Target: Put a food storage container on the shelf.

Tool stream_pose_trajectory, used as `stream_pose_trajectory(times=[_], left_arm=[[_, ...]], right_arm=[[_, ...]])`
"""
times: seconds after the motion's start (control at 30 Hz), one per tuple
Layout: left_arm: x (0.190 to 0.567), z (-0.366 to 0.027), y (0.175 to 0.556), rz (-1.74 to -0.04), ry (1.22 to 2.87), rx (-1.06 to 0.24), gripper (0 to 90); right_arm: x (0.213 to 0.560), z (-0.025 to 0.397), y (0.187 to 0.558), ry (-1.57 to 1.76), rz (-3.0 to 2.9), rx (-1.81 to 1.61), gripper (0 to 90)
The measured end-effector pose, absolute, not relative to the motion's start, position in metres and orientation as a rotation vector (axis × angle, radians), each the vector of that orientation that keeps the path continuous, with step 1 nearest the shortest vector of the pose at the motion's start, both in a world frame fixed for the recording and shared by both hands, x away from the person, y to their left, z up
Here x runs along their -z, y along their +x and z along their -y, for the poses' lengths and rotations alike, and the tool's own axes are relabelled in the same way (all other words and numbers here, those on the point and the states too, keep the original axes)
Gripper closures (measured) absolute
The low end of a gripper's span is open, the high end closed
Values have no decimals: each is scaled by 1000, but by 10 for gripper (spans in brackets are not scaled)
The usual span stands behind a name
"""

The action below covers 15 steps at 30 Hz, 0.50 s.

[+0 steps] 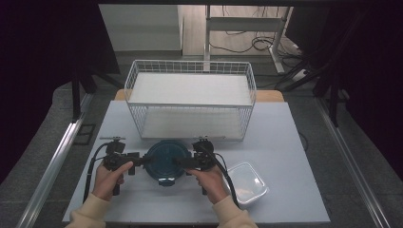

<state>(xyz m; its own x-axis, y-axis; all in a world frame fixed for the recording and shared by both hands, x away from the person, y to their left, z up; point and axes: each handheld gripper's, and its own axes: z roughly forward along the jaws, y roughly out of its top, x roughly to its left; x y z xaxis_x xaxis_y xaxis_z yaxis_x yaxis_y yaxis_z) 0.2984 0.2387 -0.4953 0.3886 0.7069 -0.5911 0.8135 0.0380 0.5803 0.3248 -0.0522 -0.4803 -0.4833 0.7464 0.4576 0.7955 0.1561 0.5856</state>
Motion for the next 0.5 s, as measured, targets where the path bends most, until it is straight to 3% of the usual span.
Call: stream_pose_trajectory(times=[0.5], left_arm=[[508,-232,306,-1387,1728,216,31]], right_arm=[[489,51,336,-1580,2339,1196,53]])
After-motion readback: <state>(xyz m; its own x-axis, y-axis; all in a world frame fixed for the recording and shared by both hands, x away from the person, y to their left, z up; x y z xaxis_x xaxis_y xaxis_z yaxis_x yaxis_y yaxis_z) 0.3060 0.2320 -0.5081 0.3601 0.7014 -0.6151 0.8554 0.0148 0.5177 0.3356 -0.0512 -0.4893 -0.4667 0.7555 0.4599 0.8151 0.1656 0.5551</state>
